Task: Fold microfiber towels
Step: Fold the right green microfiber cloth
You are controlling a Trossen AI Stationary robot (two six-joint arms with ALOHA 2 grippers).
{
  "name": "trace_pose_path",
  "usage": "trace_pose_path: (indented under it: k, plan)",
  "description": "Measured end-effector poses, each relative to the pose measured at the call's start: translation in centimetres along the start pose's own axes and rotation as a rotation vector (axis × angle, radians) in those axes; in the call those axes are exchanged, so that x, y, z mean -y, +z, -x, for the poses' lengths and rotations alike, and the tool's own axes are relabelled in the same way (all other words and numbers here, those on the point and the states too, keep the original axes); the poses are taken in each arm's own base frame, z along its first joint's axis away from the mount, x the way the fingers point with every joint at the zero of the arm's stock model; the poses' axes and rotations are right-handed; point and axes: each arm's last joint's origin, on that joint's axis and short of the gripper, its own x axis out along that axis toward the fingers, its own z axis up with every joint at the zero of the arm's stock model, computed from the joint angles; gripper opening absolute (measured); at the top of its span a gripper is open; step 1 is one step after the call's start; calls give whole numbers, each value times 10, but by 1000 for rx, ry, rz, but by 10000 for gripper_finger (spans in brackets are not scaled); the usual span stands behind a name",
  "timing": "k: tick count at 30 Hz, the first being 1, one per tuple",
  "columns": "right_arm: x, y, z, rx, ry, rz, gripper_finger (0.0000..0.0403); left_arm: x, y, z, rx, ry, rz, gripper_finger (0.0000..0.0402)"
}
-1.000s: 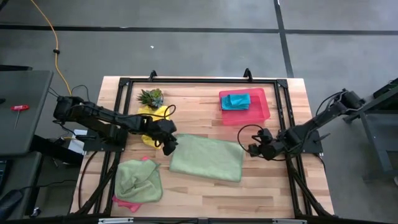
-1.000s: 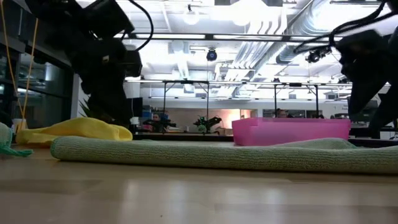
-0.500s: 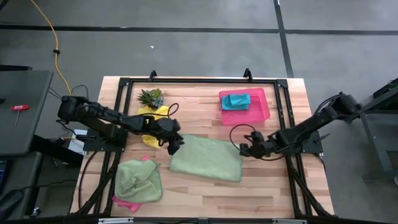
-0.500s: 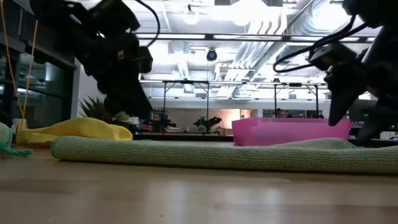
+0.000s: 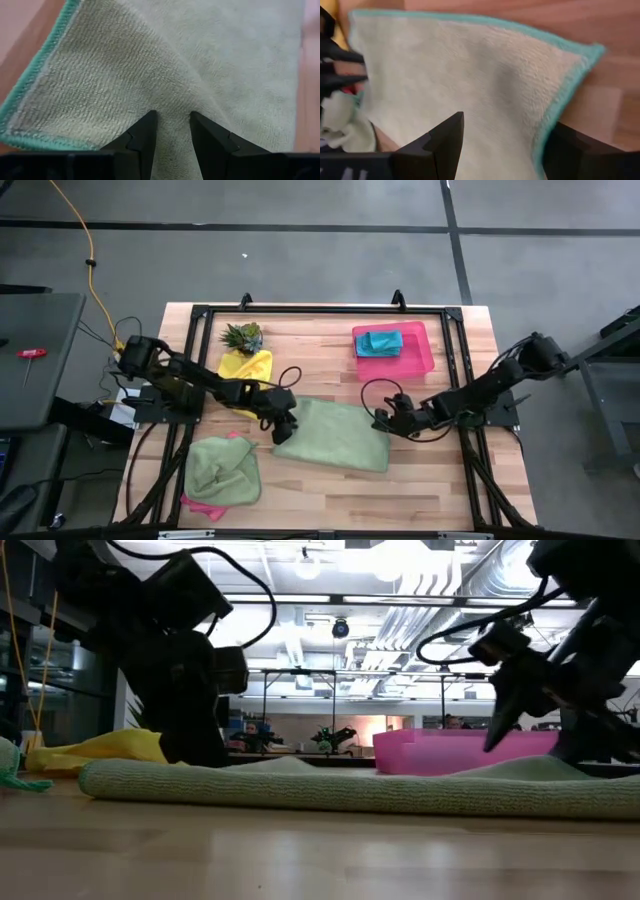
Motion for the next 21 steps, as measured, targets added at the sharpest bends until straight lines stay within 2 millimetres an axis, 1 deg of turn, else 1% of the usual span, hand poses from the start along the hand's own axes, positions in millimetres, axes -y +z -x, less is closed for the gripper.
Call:
trace_pose_path:
  k: [3, 7, 10, 15, 18, 21]
  plan:
    - [-3, 3, -2, 36, 22, -3, 217, 2, -1, -1, 3, -7, -7, 113]
    - [-7, 8, 3, 65, 49, 60, 217, 3, -1, 0, 5, -11, -9, 113]
    - [-8, 12, 10, 125, 52, 123, 217, 2, -1, 0, 2, -11, -9, 113]
    - [-2, 21, 24, 290, 9, 158, 217, 3, -2, 0, -4, -18, -9, 113]
    - [-4, 25, 32, 367, 46, 162, 217, 3, -2, 0, -4, -18, -9, 113]
    - [-8, 27, 42, 398, 79, 218, 217, 2, -2, 0, -5, -18, -9, 113]
